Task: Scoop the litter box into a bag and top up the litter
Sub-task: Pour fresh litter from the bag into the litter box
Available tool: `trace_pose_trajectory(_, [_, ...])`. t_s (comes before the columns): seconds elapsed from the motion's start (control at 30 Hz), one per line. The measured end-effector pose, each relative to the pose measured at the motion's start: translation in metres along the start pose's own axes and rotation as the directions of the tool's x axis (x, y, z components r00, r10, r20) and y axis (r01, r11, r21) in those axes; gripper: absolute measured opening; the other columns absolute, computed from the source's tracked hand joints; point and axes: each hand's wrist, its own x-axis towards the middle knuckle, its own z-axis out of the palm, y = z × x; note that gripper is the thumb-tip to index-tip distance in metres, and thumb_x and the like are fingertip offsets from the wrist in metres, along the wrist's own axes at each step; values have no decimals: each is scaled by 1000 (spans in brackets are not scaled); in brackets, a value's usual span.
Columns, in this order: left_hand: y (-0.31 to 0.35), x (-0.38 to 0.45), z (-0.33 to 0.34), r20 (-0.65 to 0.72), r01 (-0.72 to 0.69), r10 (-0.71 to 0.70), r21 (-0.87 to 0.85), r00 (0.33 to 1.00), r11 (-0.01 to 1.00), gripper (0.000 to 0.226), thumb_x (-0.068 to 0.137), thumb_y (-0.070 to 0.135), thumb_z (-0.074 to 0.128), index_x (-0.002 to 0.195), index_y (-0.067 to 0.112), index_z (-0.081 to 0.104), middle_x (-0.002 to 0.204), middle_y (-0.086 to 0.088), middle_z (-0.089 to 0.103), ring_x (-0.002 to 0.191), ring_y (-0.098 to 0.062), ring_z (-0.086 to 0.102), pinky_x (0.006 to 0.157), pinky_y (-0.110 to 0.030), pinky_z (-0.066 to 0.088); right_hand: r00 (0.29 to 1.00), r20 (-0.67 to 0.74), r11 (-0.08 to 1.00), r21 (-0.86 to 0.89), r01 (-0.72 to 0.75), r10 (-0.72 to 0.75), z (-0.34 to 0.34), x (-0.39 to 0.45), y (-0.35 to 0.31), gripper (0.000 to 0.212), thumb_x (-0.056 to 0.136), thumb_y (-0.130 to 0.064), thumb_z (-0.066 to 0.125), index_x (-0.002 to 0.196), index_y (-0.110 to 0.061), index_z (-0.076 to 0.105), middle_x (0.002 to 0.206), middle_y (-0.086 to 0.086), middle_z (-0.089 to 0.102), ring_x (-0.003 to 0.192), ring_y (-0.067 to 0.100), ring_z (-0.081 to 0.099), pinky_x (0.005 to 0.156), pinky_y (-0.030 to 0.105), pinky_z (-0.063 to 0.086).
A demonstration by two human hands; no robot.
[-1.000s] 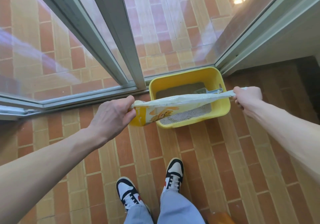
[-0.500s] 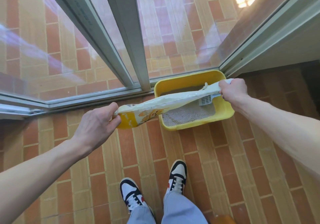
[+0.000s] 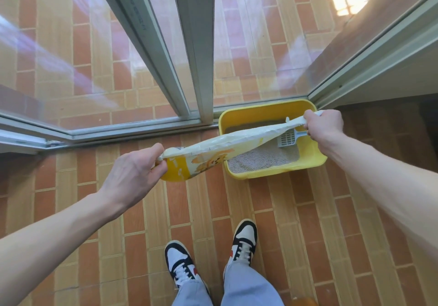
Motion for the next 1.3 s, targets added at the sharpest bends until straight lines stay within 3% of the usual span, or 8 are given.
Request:
trace_pose_trajectory(0.2, [8, 7, 5, 9, -28, 28, 1, 1000, 1000, 27, 91, 11, 68, 82, 14, 42, 57, 5, 37, 49, -26, 39, 48, -31, 28, 980, -144, 978, 180, -108, 135, -1, -12, 19, 22, 87, -23, 58, 83, -4, 68, 63, 4, 64, 52, 17, 55, 53, 30, 45])
trace_pose_trajectory(0.4, [10, 9, 14, 22, -39, 39, -1, 999, 999, 27, 92, 11, 67, 83, 16, 42, 59, 8, 37, 48, -21, 39, 45, -26, 23, 988, -132, 992, 106, -70, 84, -15, -12, 26, 26, 88, -26, 58, 75, -6, 68, 61, 4, 64, 53, 18, 56, 59, 33, 49])
trace_pose_trajectory(0.53, [-2, -1, 23, 47, -2, 1, 22, 999, 1000, 28, 93, 11, 66, 83, 16, 41, 60, 8, 40, 47, -17, 38, 44, -24, 22, 999, -49, 997, 82, -12, 16, -18, -21, 21, 26, 90, -22, 57, 70, -9, 64, 62, 3, 63, 52, 16, 54, 57, 31, 46])
trace_pose_trajectory(0.7, [-20, -12, 45, 81, 93, -95, 33, 992, 995, 26, 98, 14, 59, 84, 19, 37, 63, 5, 47, 50, -14, 41, 45, -28, 27, 985, 92, 891, 422, -170, 145, -8, -42, 11, 10, 91, -12, 56, 84, -8, 63, 56, -1, 56, 42, 7, 44, 43, 21, 37])
trace_pose_trajectory(0.77, [-26, -16, 56, 94, 141, -143, 30, 985, 990, 22, 100, 16, 56, 86, 18, 39, 66, 3, 51, 52, -16, 44, 47, -30, 29, 978, 141, 857, 475, -202, 153, -4, -50, 8, 8, 91, -10, 56, 87, -8, 63, 55, -2, 54, 42, 7, 43, 40, 19, 37])
trace_pose_trajectory(0.93, [-38, -18, 87, 144, 212, -228, 117, 963, 970, 19, 102, 21, 52, 88, 18, 40, 68, 2, 55, 57, -21, 52, 49, -31, 35, 972, 206, 831, 516, -208, 116, 0, -73, 4, 11, 95, -8, 54, 85, -10, 58, 56, -3, 51, 41, 5, 42, 39, 17, 36])
trace_pose_trajectory(1.17, [-59, -15, 112, 201, 369, -400, 175, 894, 913, 19, 102, 20, 45, 84, 16, 41, 66, 0, 52, 59, -24, 54, 53, -35, 41, 950, 312, 876, 459, -146, -5, 3, -123, -10, 3, 98, -8, 53, 99, -7, 56, 57, -1, 58, 45, 7, 44, 43, 16, 39])
trace_pose_trajectory(1.3, [-57, -12, 108, 279, 315, -379, 249, 882, 916, 11, 102, 24, 46, 94, 17, 44, 82, 0, 57, 74, -23, 58, 65, -38, 52, 920, 390, 880, 452, -145, -49, 17, -146, -16, 11, 101, -9, 52, 92, -5, 57, 60, 2, 68, 45, 7, 52, 45, 16, 45])
